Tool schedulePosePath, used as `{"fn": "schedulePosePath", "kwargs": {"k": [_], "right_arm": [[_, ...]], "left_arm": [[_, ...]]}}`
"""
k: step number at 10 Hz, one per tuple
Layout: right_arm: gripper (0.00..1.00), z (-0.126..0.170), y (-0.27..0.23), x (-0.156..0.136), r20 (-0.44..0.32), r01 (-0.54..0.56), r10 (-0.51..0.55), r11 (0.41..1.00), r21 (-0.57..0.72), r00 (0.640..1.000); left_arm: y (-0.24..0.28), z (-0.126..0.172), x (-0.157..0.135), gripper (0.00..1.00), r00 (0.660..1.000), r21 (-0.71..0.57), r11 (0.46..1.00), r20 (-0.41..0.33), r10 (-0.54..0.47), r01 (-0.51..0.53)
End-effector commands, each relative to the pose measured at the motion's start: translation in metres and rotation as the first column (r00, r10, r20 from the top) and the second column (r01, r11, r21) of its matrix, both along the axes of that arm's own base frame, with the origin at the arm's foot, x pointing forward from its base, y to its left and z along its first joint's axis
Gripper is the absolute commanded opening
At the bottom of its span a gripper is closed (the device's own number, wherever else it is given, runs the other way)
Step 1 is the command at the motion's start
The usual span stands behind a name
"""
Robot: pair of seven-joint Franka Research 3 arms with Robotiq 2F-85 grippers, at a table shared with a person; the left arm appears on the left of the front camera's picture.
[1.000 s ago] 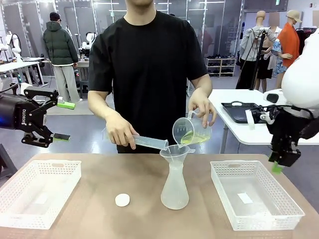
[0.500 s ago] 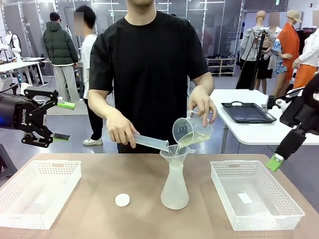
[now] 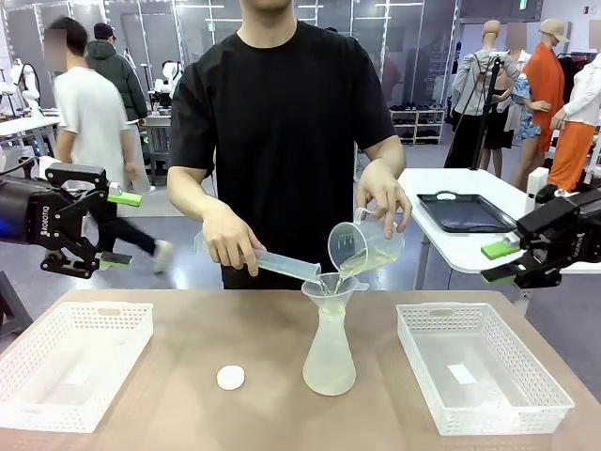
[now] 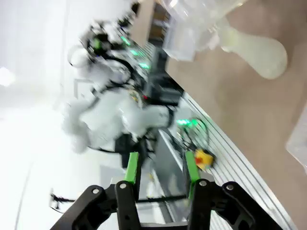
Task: Prepare the solutions needed for the experiment.
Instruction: Once the solution is in the Big flask , pick up the Plastic Funnel and place it back into the right Organizing basket.
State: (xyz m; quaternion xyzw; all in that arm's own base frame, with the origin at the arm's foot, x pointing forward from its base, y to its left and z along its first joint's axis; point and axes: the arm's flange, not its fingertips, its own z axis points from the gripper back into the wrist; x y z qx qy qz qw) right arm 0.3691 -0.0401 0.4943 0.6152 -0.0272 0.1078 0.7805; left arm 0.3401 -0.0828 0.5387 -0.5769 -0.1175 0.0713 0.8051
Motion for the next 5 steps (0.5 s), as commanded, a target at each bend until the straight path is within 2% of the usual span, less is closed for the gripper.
{"fn": "schedulePosePath", "kwargs": {"k": [1, 4, 5], "right_arm": [[0.47, -0.0015, 0.0076, -0.0043, -0.039, 0.124, -0.122, 0.991, 0.057, 0.992], [0.47, -0.0088, 0.0088, -0.0022, -0.084, 0.187, -0.183, 0.982, 0.037, 0.980], [0.47, -0.0114, 0.0089, -0.0011, -0.078, 0.187, -0.183, 0.981, 0.055, 0.980]], "left_arm": [[-0.0037, 0.0011, -0.0005, 1.00, 1.000, -0.029, 1.000, -0.005, 0.000, 0.000], [-0.0037, 0.0011, -0.0005, 1.00, 1.000, -0.029, 1.000, -0.005, 0.000, 0.000], [-0.0037, 0.0011, -0.0005, 1.00, 1.000, -0.029, 1.000, -0.005, 0.000, 0.000]]}}
